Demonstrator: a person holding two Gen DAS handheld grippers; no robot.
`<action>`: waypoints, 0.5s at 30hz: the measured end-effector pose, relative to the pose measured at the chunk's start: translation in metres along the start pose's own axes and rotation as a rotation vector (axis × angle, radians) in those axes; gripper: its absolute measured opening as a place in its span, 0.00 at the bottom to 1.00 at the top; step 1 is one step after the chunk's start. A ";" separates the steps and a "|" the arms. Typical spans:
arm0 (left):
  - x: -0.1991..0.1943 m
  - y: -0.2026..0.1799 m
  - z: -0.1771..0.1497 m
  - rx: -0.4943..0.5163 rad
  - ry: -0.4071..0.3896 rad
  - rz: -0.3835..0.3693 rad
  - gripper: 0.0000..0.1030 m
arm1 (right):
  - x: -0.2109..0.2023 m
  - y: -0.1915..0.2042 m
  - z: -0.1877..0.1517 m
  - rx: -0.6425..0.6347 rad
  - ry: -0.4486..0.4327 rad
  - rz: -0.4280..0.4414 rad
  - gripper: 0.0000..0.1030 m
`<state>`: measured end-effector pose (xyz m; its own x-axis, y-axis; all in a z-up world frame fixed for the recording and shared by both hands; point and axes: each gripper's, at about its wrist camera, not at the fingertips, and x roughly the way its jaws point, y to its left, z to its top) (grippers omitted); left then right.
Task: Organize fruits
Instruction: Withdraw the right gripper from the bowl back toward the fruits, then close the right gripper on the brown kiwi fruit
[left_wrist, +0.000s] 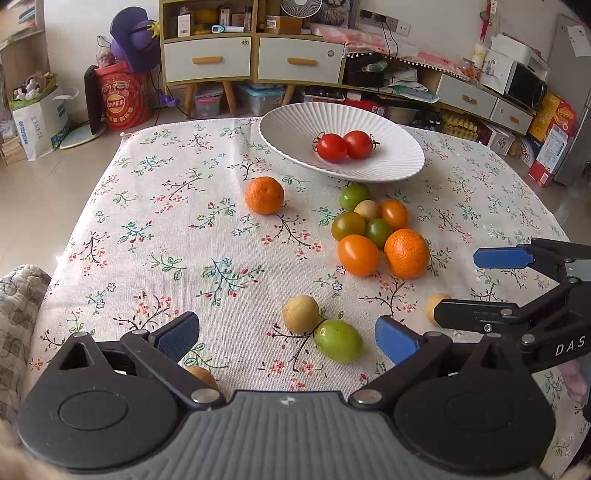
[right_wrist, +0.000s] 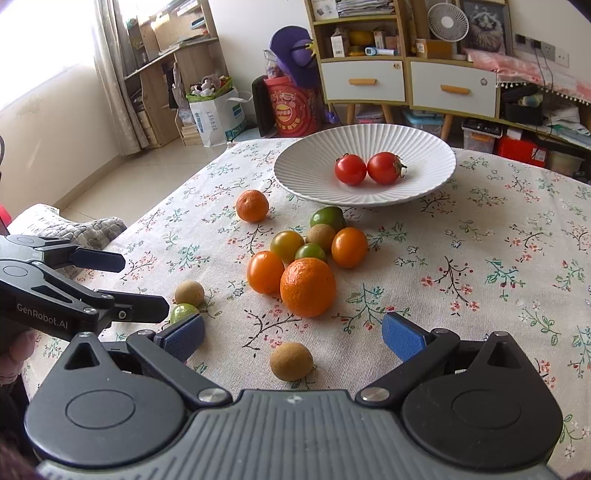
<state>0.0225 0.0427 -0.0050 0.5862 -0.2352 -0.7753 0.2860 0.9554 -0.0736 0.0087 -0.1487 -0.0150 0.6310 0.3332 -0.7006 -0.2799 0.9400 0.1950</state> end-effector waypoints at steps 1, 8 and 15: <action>0.002 -0.001 -0.002 0.002 0.013 -0.003 0.93 | 0.000 0.001 -0.001 -0.005 0.003 -0.001 0.99; 0.004 -0.008 -0.011 0.032 0.044 -0.028 0.93 | 0.001 0.005 -0.008 -0.020 0.048 0.004 0.99; 0.005 -0.010 -0.011 0.044 0.049 -0.058 0.85 | 0.004 0.007 -0.012 -0.020 0.079 0.012 0.90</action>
<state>0.0141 0.0340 -0.0146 0.5302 -0.2801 -0.8003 0.3524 0.9313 -0.0925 0.0005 -0.1418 -0.0245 0.5690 0.3366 -0.7503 -0.3020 0.9342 0.1900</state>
